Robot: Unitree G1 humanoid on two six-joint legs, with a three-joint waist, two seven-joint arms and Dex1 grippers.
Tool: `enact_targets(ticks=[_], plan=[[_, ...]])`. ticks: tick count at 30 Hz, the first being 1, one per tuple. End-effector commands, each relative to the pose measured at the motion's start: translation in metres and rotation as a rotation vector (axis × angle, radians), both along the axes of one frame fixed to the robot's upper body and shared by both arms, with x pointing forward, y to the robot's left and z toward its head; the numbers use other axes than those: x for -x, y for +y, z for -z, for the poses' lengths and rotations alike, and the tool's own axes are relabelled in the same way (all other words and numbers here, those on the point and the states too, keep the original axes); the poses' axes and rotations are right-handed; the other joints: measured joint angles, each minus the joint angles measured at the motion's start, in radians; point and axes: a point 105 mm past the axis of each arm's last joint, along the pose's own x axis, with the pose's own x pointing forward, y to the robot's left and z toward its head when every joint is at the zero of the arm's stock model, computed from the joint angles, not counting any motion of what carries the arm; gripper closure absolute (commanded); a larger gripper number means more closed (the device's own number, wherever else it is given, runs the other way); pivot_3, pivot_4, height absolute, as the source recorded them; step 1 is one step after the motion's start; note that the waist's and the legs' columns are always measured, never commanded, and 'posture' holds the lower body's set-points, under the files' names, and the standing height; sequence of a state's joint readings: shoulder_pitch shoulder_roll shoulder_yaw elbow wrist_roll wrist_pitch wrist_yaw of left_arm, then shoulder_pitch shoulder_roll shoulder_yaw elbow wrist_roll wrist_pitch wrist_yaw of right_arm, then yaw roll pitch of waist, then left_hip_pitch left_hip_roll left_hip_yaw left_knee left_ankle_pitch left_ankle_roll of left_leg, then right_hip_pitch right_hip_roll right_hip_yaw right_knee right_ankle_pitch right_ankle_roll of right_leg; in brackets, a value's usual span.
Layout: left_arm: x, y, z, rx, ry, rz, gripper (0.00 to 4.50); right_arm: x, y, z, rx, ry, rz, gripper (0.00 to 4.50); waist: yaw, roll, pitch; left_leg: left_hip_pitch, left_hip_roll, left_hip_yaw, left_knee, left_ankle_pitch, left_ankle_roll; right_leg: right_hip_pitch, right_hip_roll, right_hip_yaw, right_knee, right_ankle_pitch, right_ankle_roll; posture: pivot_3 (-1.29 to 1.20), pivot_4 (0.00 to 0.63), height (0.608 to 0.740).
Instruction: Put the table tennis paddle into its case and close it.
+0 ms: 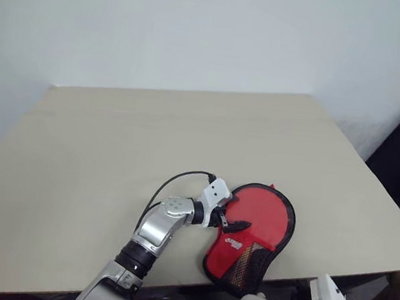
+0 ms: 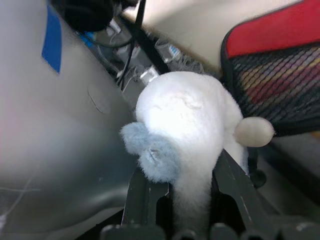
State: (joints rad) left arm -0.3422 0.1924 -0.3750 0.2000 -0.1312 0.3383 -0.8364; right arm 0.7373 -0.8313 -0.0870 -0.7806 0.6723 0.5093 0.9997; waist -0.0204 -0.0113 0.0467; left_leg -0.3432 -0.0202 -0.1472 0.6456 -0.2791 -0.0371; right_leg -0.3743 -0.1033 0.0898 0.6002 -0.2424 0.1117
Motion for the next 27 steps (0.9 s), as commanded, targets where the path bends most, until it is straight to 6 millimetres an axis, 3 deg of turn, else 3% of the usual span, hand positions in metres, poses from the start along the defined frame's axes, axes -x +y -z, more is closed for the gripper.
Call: enact_targets(ticks=[1,3,5,10,16,20,27], plan=[[0.014,0.023,0.047,-0.132,0.176,-0.059,0.00,-0.024,-0.006,-0.014,-0.076,-0.082,0.073,4.20,0.000,-0.001,0.000,0.000,0.000,0.000,0.000,0.000,0.000,0.000,0.000,0.000,0.000,0.000,0.000,0.00,0.000,0.740],[0.013,0.023,0.047,-0.132,0.176,-0.062,0.00,-0.042,-0.009,-0.021,-0.121,-0.116,0.131,4.20,-0.001,-0.001,0.000,0.000,0.001,0.000,0.000,0.000,0.000,0.000,0.000,0.000,-0.001,0.000,0.000,0.00,0.000,0.740],[0.013,0.024,0.047,-0.131,0.176,-0.065,0.00,-0.055,-0.010,-0.015,-0.090,-0.147,0.185,4.20,-0.001,-0.002,0.001,0.001,0.001,0.000,0.000,0.000,0.000,0.000,0.000,-0.001,-0.001,0.000,0.000,0.00,0.000,0.740],[0.011,0.024,0.046,-0.130,0.175,-0.073,0.00,-0.068,-0.004,-0.011,-0.114,-0.143,0.244,4.20,0.000,-0.001,0.000,0.001,0.001,-0.001,-0.001,0.000,0.000,0.000,0.000,-0.002,0.000,0.000,0.000,0.00,0.000,0.740],[0.007,0.026,0.045,-0.130,0.171,-0.083,0.00,-0.104,-0.005,-0.003,-0.135,-0.153,0.425,4.20,-0.001,-0.001,0.000,0.001,0.001,0.000,0.000,0.000,0.000,0.000,0.001,-0.001,0.000,0.000,0.000,0.00,0.000,0.740],[0.004,0.027,0.044,-0.132,0.164,-0.089,0.00,-0.114,0.004,-0.001,-0.131,-0.138,0.446,4.20,-0.002,0.001,0.000,0.002,0.001,-0.001,0.000,0.000,0.000,-0.001,0.001,-0.002,0.000,0.000,0.000,0.00,0.000,0.740],[0.001,0.029,0.043,-0.132,0.158,-0.103,0.00,-0.123,0.008,-0.009,-0.133,-0.148,0.455,1.78,-0.001,0.002,0.000,0.002,0.001,-0.001,0.000,0.000,0.000,-0.001,0.001,-0.001,0.000,0.000,0.000,0.00,0.000,0.740]])
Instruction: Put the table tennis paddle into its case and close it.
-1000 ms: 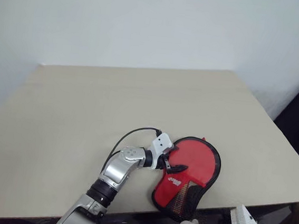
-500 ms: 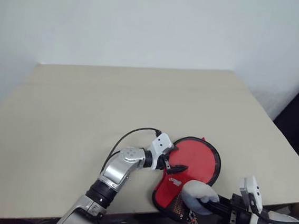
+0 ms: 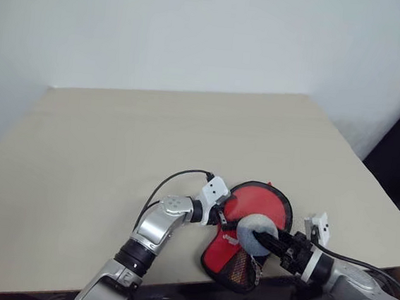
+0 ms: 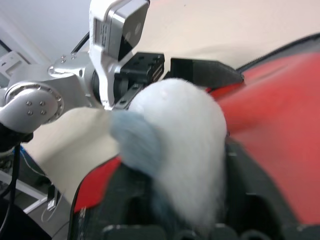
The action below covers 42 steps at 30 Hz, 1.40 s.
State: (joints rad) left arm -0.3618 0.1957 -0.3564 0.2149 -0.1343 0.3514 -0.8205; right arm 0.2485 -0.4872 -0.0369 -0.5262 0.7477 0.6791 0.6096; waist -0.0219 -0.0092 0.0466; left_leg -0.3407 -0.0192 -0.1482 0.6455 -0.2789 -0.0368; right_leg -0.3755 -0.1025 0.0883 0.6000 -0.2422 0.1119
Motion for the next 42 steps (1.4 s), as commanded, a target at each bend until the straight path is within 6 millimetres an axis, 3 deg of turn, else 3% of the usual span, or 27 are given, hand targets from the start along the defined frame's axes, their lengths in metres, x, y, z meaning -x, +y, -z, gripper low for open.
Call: enact_targets(ticks=[1,3,8,17,25,28,34,37,42], plan=[[0.008,0.024,0.045,-0.122,0.159,-0.072,0.00,-0.005,-0.001,-0.013,0.006,-0.040,0.000,1.39,0.001,0.000,0.000,0.000,0.000,0.000,0.000,0.000,0.000,0.000,0.000,0.000,0.000,0.000,0.000,0.00,0.000,0.740],[0.008,0.025,0.044,-0.121,0.158,-0.075,0.00,-0.004,0.000,-0.020,0.009,-0.068,-0.007,0.74,0.001,0.001,0.000,0.000,0.000,0.000,0.000,0.000,0.000,0.000,0.000,0.000,0.000,0.000,0.000,0.00,0.000,0.740],[0.007,0.025,0.044,-0.116,0.158,-0.083,0.00,-0.006,0.002,-0.039,-0.031,-0.135,-0.003,0.74,0.001,0.001,0.000,0.000,0.000,0.000,-0.001,0.000,0.000,0.000,0.000,0.000,0.001,0.000,0.000,0.00,0.000,0.740],[0.009,0.026,0.041,-0.087,0.149,-0.095,0.00,-0.028,-0.001,-0.056,-0.115,-0.175,0.124,0.74,0.001,0.002,-0.001,-0.001,-0.001,0.000,-0.001,0.000,0.000,-0.001,0.000,0.000,0.001,0.000,0.000,0.00,0.000,0.740],[-0.001,0.030,-0.005,0.188,0.121,-0.144,0.00,-0.061,-0.038,-0.060,-0.223,-0.182,0.374,0.74,0.002,0.004,-0.001,-0.006,-0.002,0.000,-0.003,0.002,0.004,-0.008,0.000,0.002,0.007,0.001,0.001,0.00,0.000,0.740],[-0.012,0.039,-0.020,0.234,0.102,-0.175,0.00,-0.066,-0.048,-0.063,-0.242,-0.200,0.402,0.74,0.002,0.007,0.000,-0.015,-0.002,0.000,-0.003,0.003,0.005,-0.016,0.001,0.003,0.009,0.005,-0.001,0.00,0.000,0.740],[-0.021,0.065,-0.055,0.291,0.057,-0.176,0.00,-0.065,-0.058,-0.065,-0.244,-0.224,0.352,0.74,0.001,0.010,0.004,-0.017,-0.002,0.000,-0.002,0.003,0.005,-0.018,0.001,0.003,0.009,0.006,-0.002,0.00,0.000,0.740],[-0.013,0.084,-0.075,0.283,0.018,-0.149,0.00,-0.059,-0.075,-0.063,-0.239,-0.232,0.312,0.74,0.001,0.010,0.008,-0.018,-0.002,0.000,-0.002,0.003,0.005,-0.017,0.001,0.003,0.008,0.006,-0.002,0.00,0.000,0.740],[0.021,0.114,-0.078,0.183,0.029,-0.087,0.00,-0.060,-0.089,-0.054,-0.207,-0.220,0.299,0.74,-0.004,0.014,0.013,-0.018,-0.002,0.000,-0.002,0.003,0.005,-0.017,0.001,0.003,0.008,0.006,-0.002,0.00,0.000,0.740]])
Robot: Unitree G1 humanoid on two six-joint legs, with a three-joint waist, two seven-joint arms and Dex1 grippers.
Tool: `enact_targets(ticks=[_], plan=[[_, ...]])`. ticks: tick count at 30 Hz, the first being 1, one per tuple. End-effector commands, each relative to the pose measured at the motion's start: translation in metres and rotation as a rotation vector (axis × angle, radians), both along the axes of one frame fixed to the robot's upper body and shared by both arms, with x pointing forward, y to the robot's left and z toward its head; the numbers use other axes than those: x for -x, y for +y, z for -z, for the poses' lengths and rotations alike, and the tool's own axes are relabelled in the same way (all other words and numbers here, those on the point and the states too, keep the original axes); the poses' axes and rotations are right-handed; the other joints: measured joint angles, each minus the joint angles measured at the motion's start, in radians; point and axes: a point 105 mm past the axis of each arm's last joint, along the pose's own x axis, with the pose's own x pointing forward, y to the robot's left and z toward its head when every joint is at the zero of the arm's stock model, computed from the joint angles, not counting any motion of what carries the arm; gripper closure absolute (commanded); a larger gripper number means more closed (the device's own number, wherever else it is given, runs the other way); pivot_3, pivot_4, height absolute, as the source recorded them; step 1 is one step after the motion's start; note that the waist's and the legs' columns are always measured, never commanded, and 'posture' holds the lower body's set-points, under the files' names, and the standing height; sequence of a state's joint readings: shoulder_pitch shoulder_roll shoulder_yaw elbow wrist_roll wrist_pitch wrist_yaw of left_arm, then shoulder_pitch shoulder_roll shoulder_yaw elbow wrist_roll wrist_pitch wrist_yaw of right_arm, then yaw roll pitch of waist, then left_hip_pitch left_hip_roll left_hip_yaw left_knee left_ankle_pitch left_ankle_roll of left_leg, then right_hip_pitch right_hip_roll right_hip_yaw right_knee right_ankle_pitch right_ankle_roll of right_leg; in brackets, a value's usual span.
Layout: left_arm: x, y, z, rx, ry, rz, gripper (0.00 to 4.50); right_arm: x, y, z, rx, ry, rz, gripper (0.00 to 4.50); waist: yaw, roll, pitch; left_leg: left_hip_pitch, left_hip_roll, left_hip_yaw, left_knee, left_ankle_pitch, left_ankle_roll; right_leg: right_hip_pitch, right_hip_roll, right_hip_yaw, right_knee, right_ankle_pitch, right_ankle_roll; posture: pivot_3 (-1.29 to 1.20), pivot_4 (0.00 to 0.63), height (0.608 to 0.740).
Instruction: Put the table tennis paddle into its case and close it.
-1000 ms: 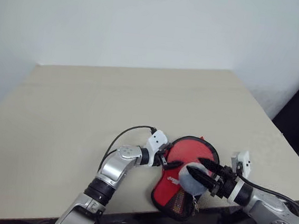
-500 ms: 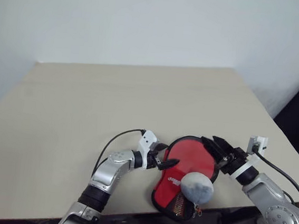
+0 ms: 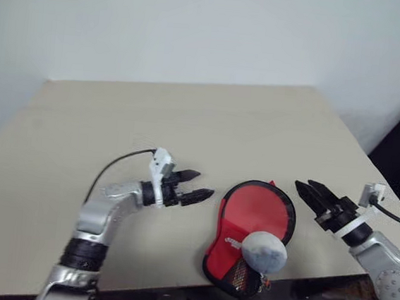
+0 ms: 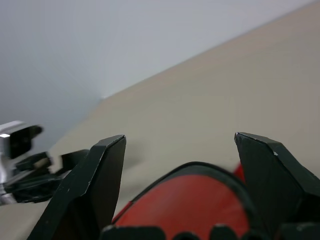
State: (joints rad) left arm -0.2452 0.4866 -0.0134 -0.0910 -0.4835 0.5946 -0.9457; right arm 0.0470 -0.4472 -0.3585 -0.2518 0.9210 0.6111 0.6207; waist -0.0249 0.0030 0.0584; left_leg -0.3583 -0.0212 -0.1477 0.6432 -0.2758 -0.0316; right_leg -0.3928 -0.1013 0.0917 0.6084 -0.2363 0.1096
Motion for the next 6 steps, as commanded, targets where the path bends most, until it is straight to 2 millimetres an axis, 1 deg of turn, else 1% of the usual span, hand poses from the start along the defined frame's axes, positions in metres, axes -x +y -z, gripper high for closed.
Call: enact_targets(ticks=[1,4,6], plan=[[0.025,0.017,-0.012,-0.018,-0.008,0.052,0.00,0.000,-0.009,-0.006,0.032,-0.042,-0.023,0.74,-0.004,0.002,0.003,0.000,0.000,0.000,0.000,0.000,0.000,0.000,0.000,0.000,0.000,0.000,0.000,0.00,0.000,0.740],[0.040,0.047,-0.006,-0.065,0.035,-0.029,0.00,-0.002,-0.016,-0.001,0.063,-0.032,-0.027,0.74,-0.006,0.002,0.006,0.000,0.000,0.000,0.000,0.000,0.000,-0.001,0.000,0.000,0.001,0.000,0.000,0.00,0.000,0.740],[0.049,0.057,-0.004,-0.060,0.057,-0.070,0.00,-0.005,-0.020,-0.001,0.068,-0.041,-0.016,0.74,-0.006,0.002,0.006,0.000,0.000,0.000,0.000,0.000,0.000,0.000,0.000,0.000,0.001,0.000,0.000,0.00,0.000,0.740]])
